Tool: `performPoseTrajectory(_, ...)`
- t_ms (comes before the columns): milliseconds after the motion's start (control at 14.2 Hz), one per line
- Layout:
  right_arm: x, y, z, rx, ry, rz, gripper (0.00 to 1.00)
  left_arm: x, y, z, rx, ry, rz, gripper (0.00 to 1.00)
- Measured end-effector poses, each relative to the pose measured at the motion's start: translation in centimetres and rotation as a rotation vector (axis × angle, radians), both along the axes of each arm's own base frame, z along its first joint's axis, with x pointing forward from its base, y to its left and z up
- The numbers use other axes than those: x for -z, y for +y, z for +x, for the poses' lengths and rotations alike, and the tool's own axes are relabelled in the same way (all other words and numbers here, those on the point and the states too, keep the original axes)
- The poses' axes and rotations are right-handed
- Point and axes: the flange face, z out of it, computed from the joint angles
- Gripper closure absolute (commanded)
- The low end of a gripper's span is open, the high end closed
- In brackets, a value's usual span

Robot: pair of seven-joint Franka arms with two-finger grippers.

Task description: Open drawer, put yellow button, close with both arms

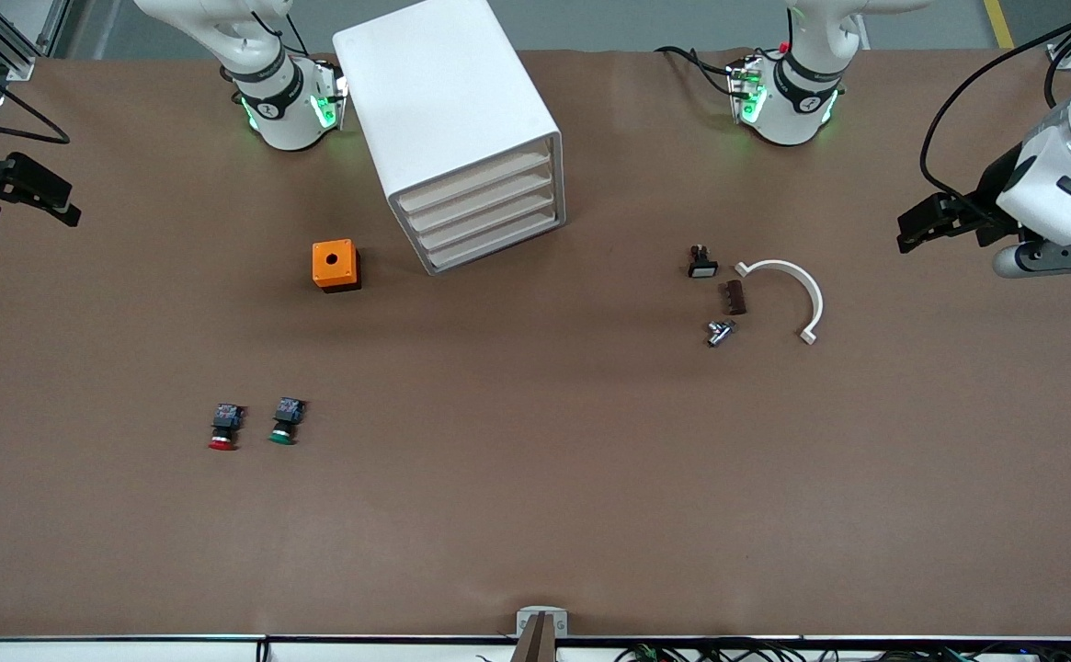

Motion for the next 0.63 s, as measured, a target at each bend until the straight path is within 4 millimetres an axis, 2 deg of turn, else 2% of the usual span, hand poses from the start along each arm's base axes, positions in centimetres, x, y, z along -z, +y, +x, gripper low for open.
performPoseTrajectory(281,-0.1,0.0,0.0,0.0,-0.002,0.0,0.0,-1.1,0.3,0.0,-0.005,-0.036,-0.004,0.01)
performPoseTrajectory(633,-0.2,0.0,0.1,0.0,-0.008,0.0,0.0,-1.8,2.7,0.2,-0.03,-0.051,-0.005,0.01)
